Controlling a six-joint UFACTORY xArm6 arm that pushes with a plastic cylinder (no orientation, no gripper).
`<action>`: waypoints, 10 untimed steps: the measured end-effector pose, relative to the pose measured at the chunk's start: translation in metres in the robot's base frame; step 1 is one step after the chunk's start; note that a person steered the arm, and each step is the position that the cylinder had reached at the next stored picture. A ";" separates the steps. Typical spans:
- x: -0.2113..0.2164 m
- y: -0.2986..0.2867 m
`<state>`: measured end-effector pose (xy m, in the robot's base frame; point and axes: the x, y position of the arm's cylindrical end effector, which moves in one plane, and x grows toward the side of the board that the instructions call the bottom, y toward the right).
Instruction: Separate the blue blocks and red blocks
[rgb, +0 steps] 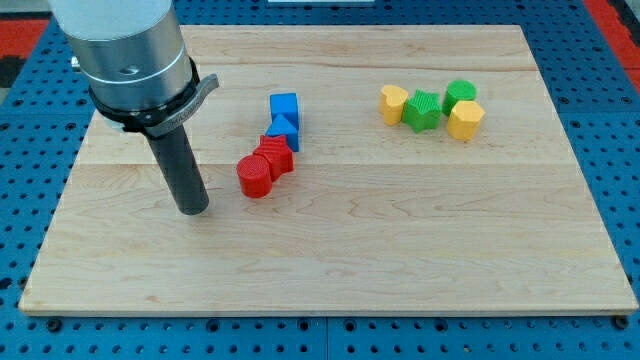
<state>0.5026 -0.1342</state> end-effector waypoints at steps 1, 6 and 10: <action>0.000 0.054; -0.104 0.028; -0.021 0.104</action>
<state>0.4819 -0.0303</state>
